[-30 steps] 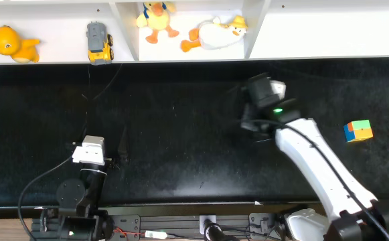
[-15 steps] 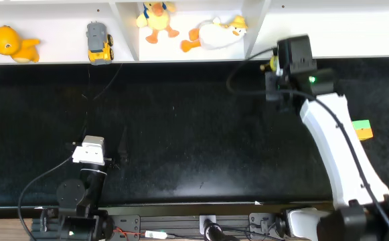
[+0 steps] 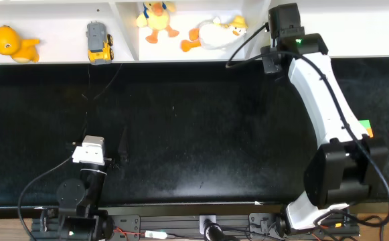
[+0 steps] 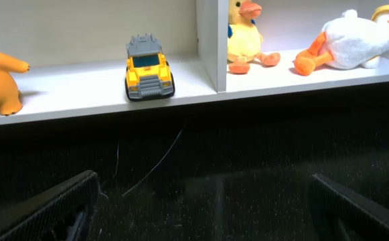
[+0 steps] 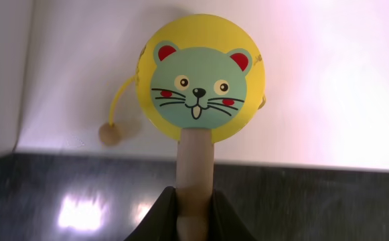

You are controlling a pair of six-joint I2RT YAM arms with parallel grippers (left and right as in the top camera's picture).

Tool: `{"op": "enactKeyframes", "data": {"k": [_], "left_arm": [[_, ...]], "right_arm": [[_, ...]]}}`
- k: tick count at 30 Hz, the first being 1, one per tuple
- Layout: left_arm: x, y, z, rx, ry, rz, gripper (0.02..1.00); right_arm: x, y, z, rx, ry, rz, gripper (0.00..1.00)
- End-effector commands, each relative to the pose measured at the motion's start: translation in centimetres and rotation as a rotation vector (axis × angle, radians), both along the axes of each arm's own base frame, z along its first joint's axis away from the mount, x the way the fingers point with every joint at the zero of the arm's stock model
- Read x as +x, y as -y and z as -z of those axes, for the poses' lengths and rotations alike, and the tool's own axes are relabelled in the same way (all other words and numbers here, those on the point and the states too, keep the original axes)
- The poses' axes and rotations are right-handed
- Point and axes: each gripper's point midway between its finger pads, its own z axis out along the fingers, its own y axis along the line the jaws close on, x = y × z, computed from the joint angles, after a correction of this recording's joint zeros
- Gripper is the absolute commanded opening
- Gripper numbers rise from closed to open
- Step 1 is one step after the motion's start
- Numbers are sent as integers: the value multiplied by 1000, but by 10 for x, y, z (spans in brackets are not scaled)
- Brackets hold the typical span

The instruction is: Store Toys

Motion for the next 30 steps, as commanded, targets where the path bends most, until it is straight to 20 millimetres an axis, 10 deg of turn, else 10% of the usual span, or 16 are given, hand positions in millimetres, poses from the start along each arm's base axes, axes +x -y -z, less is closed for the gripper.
{"op": "enactKeyframes", "data": {"k": [1,18,25,30], "left_arm": [[0,0,-1,20,7,-2,998],[0,0,-1,19,7,-2,998],[0,0,-1,19,7,-2,996],[0,0,-1,19,7,-2,998]], "right_arm": [[28,-3,-7,26,75,6,185],[22,-11,-14,82,92,34,478],[-34,-6,-36,89,87,43,498],[-110,5,-23,92,6,78,623]]}}
